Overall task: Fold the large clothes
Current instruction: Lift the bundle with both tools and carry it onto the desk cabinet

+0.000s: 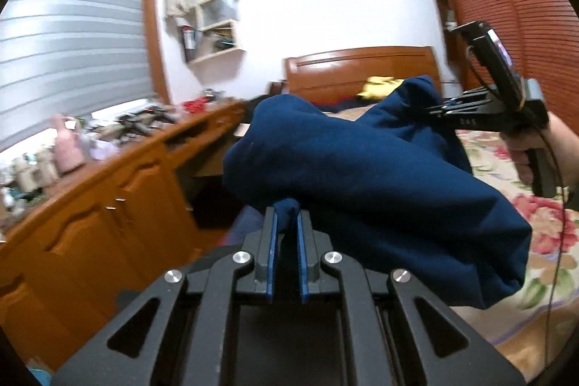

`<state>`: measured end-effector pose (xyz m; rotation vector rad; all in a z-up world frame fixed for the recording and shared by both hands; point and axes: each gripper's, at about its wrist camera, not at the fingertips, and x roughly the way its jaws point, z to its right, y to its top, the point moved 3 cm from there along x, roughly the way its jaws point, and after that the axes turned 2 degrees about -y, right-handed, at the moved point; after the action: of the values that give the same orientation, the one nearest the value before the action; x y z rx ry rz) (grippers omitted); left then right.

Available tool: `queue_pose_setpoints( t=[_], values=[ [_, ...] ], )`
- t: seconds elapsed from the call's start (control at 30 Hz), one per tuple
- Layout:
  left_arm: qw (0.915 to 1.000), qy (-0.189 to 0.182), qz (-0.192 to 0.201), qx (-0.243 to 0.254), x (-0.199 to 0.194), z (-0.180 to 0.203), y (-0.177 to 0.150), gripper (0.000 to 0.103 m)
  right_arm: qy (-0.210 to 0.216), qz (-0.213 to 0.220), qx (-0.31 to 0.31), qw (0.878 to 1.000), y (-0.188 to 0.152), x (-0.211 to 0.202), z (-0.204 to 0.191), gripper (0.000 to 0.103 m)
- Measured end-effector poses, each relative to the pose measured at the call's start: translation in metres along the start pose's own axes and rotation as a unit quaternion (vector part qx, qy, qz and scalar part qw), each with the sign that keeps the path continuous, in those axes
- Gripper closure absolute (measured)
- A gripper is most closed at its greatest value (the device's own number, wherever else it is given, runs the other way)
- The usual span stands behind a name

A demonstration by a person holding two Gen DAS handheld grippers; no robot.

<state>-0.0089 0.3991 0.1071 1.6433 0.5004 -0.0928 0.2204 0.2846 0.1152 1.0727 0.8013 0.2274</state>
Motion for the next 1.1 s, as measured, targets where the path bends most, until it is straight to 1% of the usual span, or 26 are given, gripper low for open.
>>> queue_pose_setpoints(
  t=[0.03,0.07,0.1,0.13,0.17,0.23,0.27,0.3,0.33,0.37,0.4,0.43,0.47,0.5,0.53,0.57,0.6,0.63,0.67,0.7,0.77,0.83,0.87,0.93,1.03,1.1],
  values=[
    [0.9998,0.021,0.000,0.005,-0.003,-0.017,-0.002,0.096,0.006,0.006,-0.006,1.000,0.009,0.002,-0.013,0.093],
    [0.9995,0.031,0.000,0.006,-0.003,-0.025,-0.002,0.096,0.011,0.013,-0.007,1.000,0.016,0.004,-0.023,0.093],
    [0.9990,0.046,0.000,0.001,-0.006,-0.039,-0.005,0.096,0.014,0.019,-0.014,1.000,0.024,0.007,-0.038,0.093],
    [0.9980,0.062,-0.006,-0.015,-0.009,-0.060,-0.010,0.095,0.018,0.025,-0.019,0.999,0.029,0.010,-0.050,0.093],
    [0.9974,0.068,-0.010,-0.023,-0.006,-0.068,-0.013,0.096,0.024,0.030,-0.018,0.999,0.034,0.015,-0.066,0.093],
    [0.9951,0.077,-0.033,-0.052,-0.007,-0.097,-0.035,0.095,0.051,0.026,-0.007,0.998,0.035,0.026,-0.091,0.092],
    [0.9938,0.080,-0.049,-0.061,-0.005,-0.107,-0.053,0.095,0.064,0.015,-0.008,0.998,0.029,0.034,-0.106,0.092],
    [0.9931,0.081,-0.059,-0.061,-0.004,-0.109,-0.063,0.095,0.074,0.003,-0.012,0.997,0.021,0.044,-0.122,0.092],
    [0.9912,0.089,-0.075,-0.062,-0.001,-0.114,-0.088,0.095,0.082,-0.010,-0.019,0.996,0.010,0.053,-0.135,0.092],
    [0.9894,0.099,-0.086,-0.063,0.003,-0.116,-0.105,0.095,0.087,-0.028,-0.027,0.995,-0.004,0.063,-0.148,0.091],
    [0.9878,0.106,-0.097,-0.061,0.007,-0.117,-0.119,0.095,0.081,-0.044,-0.035,0.995,-0.018,0.070,-0.159,0.090],
    [0.9871,0.108,-0.100,-0.063,0.009,-0.115,-0.127,0.095,0.067,-0.057,-0.048,0.995,-0.029,0.077,-0.168,0.085],
    [0.9870,0.107,-0.098,-0.069,0.010,-0.113,-0.131,0.095,0.053,-0.070,-0.067,0.994,-0.042,0.082,-0.178,0.081],
    [0.9868,0.104,-0.092,-0.083,0.008,-0.115,-0.136,0.095,0.051,-0.073,-0.077,0.993,-0.050,0.084,-0.183,0.078],
    [0.9867,0.102,-0.088,-0.092,0.006,-0.116,-0.138,0.095,0.052,-0.075,-0.079,0.993,-0.056,0.085,-0.183,0.069],
    [0.9865,0.102,-0.087,-0.094,0.006,-0.116,-0.136,0.094,0.055,-0.078,-0.075,0.993,-0.060,0.085,-0.180,0.063],
    [0.9865,0.103,-0.087,-0.093,0.003,-0.118,-0.133,0.093,0.062,-0.081,-0.064,0.993,-0.061,0.084,-0.176,0.059],
    [0.9861,0.108,-0.087,-0.091,0.002,-0.118,-0.131,0.092,0.071,-0.081,-0.048,0.993,-0.060,0.080,-0.170,0.053],
    [0.9860,0.110,-0.086,-0.091,-0.005,-0.116,-0.131,0.092,0.075,-0.075,-0.039,0.994,-0.060,0.075,-0.166,0.049],
    [0.9856,0.114,-0.083,-0.094,-0.010,-0.117,-0.129,0.092,0.077,-0.070,-0.036,0.994,-0.056,0.070,-0.165,0.047],
    [0.9868,0.106,-0.069,-0.101,-0.026,-0.115,-0.121,0.092,0.087,-0.048,-0.033,0.994,-0.052,0.052,-0.161,0.039],
    [0.9877,0.106,-0.054,-0.101,-0.037,-0.113,-0.109,0.091,0.098,-0.039,-0.030,0.994,-0.049,0.039,-0.163,0.035],
    [0.9880,0.107,-0.051,-0.100,-0.042,-0.111,-0.105,0.089,0.106,-0.034,-0.027,0.993,-0.049,0.031,-0.162,0.033],
    [0.9899,0.097,-0.040,-0.095,-0.046,-0.103,-0.087,0.087,0.115,-0.027,-0.025,0.993,-0.050,0.020,-0.163,0.032],
    [0.9925,0.081,-0.036,-0.085,-0.040,-0.090,-0.061,0.085,0.124,-0.026,-0.024,0.992,-0.055,0.009,-0.164,0.031],
    [0.9935,0.073,-0.038,-0.079,-0.032,-0.085,-0.049,0.080,0.128,-0.026,-0.023,0.991,-0.059,0.004,-0.162,0.031]
  ],
)
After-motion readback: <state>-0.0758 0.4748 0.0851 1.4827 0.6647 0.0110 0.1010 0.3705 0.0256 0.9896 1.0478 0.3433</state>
